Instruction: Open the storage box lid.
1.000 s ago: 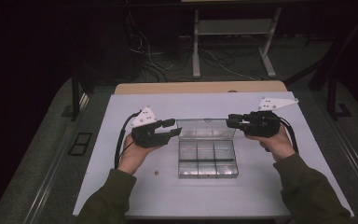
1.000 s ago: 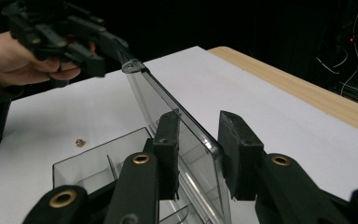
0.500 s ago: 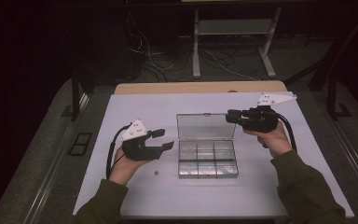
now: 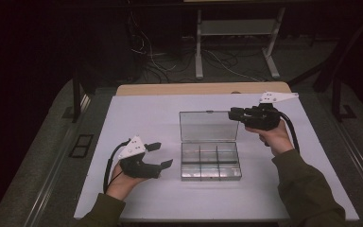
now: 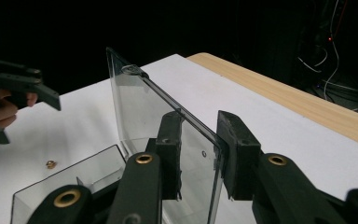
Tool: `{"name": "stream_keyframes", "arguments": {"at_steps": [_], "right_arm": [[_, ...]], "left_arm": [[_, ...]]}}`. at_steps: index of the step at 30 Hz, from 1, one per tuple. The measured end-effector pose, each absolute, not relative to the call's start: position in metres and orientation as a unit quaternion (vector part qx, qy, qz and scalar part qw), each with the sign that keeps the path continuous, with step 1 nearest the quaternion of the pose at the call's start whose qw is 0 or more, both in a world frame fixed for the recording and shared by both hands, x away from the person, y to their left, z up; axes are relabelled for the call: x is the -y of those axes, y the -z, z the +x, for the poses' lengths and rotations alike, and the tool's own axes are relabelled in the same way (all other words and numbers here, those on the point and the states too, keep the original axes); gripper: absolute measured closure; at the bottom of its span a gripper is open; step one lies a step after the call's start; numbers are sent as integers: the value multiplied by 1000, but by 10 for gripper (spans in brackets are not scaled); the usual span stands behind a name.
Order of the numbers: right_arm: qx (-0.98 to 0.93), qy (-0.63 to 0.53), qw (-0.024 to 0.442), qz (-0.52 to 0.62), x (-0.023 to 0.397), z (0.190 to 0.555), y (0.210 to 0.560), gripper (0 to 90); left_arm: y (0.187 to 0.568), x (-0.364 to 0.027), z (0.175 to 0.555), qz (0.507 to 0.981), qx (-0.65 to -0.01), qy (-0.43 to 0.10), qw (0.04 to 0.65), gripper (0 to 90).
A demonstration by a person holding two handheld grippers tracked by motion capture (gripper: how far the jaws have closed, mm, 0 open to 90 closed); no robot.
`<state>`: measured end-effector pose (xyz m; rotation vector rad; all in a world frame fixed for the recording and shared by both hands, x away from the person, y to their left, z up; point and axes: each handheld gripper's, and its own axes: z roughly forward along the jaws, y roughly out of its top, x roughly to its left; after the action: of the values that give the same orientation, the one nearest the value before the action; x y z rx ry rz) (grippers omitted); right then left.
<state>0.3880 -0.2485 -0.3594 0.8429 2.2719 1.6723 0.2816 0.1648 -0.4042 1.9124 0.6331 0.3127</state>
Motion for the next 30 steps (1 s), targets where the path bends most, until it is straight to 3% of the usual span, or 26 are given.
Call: {"name": "stream_keyframes", "arguments": {"at_steps": [15, 30], "right_arm": [[-768, -560, 108, 291, 247, 399, 362, 699], [-770, -552, 115, 298, 244, 410, 367, 661]], "left_arm": [[430, -164, 264, 800, -287, -119, 513, 0], [437, -157, 259, 816, -274, -104, 499, 0]]}}
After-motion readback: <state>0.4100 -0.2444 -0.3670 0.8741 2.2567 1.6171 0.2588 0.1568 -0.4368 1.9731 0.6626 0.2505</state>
